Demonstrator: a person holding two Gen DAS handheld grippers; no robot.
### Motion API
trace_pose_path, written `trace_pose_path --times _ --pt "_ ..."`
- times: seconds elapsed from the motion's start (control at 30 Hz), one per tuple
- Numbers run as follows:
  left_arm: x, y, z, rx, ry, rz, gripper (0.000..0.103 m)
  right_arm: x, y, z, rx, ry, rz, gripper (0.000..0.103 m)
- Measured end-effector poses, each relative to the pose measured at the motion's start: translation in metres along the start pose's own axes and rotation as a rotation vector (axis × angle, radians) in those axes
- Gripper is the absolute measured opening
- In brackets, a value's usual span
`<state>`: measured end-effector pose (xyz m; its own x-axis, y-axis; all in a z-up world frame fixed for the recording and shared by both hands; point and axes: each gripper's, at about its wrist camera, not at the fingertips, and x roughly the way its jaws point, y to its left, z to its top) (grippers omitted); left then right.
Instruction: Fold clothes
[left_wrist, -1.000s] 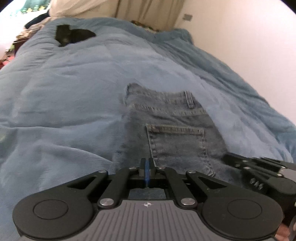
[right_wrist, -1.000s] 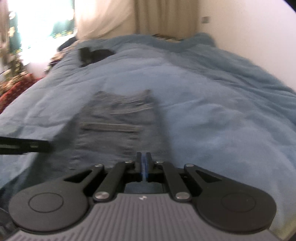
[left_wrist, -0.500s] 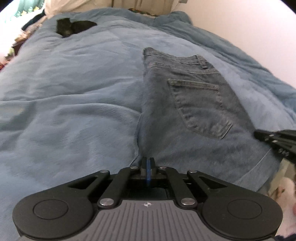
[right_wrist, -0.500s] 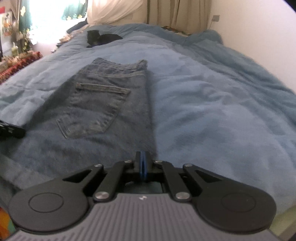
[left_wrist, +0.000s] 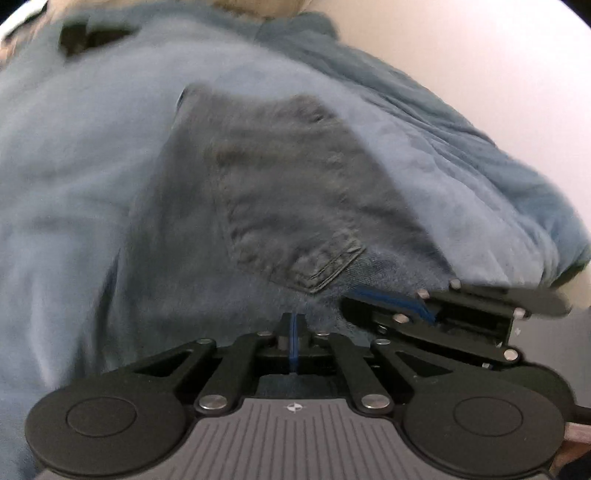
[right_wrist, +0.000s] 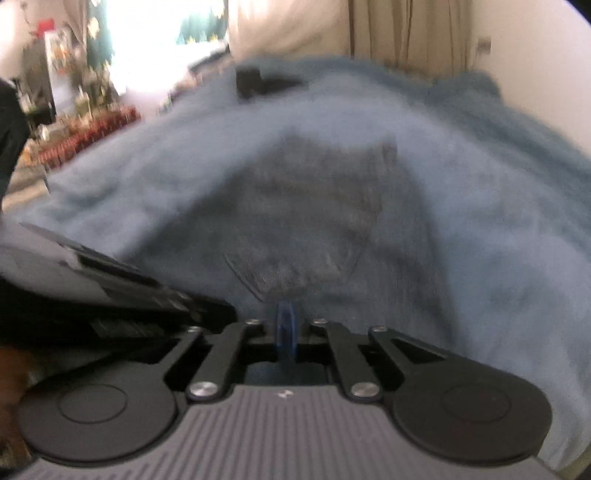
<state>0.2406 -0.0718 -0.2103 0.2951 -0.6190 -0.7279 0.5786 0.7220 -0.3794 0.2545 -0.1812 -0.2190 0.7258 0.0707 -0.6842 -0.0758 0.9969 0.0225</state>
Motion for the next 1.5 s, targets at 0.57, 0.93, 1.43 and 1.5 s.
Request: trace_pose_path --times 0.57,0.93,1.43,1.5 --pt "-0.062 0.026 -0.053 0.032 -0.017 0.058 0.003 -0.073 -0.037 -0.035 -0.009 0.025 -0.023 0.002" --pt "-0.067 -0.038 -0.044 0.186 -0.069 0.003 0.002 -0.092 0.001 -0.02 -0.06 -0.047 0.077 0.006" --pt "-0.092 -0.004 -0.056 0.135 -0.075 0.071 0.003 -0.095 -0.031 -0.047 -0.017 0.034 0.069 0.013" --pt "-0.097 0.005 -0.055 0.137 -0.083 0.099 0.003 -0.094 -0.039 -0.049 -0.012 0.038 0.055 0.014"
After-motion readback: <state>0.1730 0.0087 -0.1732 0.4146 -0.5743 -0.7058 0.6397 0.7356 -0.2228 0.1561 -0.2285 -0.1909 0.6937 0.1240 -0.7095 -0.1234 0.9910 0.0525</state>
